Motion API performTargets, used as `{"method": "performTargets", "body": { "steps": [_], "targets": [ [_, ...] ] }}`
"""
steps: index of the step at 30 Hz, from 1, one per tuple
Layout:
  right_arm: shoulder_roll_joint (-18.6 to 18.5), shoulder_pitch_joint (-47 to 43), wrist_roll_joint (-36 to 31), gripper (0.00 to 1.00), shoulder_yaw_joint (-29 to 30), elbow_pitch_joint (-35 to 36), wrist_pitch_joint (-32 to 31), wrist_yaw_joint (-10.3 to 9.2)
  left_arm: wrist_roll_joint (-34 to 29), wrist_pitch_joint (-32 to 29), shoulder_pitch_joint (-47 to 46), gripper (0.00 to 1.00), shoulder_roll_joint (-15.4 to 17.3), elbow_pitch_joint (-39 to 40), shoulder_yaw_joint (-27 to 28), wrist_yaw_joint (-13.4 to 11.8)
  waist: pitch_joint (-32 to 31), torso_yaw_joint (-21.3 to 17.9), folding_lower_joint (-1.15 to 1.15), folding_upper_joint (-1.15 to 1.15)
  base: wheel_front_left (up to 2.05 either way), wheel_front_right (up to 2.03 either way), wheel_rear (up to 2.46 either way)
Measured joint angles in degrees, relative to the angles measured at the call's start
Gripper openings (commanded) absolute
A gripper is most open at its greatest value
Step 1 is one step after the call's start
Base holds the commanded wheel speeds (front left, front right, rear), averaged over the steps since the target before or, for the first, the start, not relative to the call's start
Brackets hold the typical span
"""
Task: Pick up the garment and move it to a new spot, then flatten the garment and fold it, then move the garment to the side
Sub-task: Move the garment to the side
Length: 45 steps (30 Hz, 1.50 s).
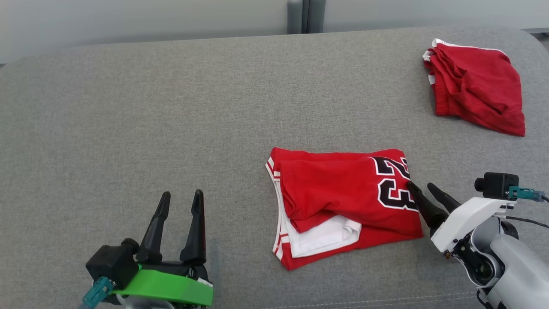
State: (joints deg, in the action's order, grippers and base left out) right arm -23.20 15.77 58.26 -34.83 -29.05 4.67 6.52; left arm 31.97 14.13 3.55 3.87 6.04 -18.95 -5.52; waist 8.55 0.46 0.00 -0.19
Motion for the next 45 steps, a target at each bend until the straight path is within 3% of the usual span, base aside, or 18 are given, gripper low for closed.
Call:
{"method": "performTargets", "body": {
  "steps": [23,24,25,29,36,45],
  "targets": [
    [3.75,2.53,3.9,1.0,-1.29,-6.44,-1.19,0.54,-0.96,-0.99,-0.07,1.0,0.53,-0.67,0.1,0.02,1.06,3.02,0.0,0.0,0.0,0.0,0.0],
    [3.74,2.88,3.88,0.68,-1.57,-6.58,-1.3,0.55,-0.97,-0.99,-0.07,1.0,0.53,-0.67,0.12,0.02,1.12,2.98,0.0,0.0,0.0,0.0,0.0],
    [3.78,3.24,3.88,0.47,-1.85,-6.73,-1.49,0.55,-0.97,-1.0,-0.07,1.0,0.55,-0.66,0.13,0.02,1.17,2.93,0.0,0.0,0.0,0.0,0.0],
    [3.93,4.56,3.71,0.0,-3.44,-6.6,-1.69,0.54,-0.97,-1.0,-0.07,1.0,0.6,-0.62,0.15,0.02,1.41,2.68,0.0,0.0,0.0,0.0,0.0],
    [3.08,6.75,2.53,0.0,-5.23,-4.58,-1.6,0.54,-0.97,-1.0,-0.08,1.0,0.62,-0.6,0.89,0.02,1.51,1.97,0.0,0.0,0.0,0.0,0.0],
    [-5.02,14.54,-1.43,0.0,-6.39,-0.04,-1.19,0.59,-0.93,-0.98,-0.07,1.0,0.58,-0.63,1.81,0.0,0.61,-0.73,0.0,0.0,0.0,0.0,0.0]
  ]
}}
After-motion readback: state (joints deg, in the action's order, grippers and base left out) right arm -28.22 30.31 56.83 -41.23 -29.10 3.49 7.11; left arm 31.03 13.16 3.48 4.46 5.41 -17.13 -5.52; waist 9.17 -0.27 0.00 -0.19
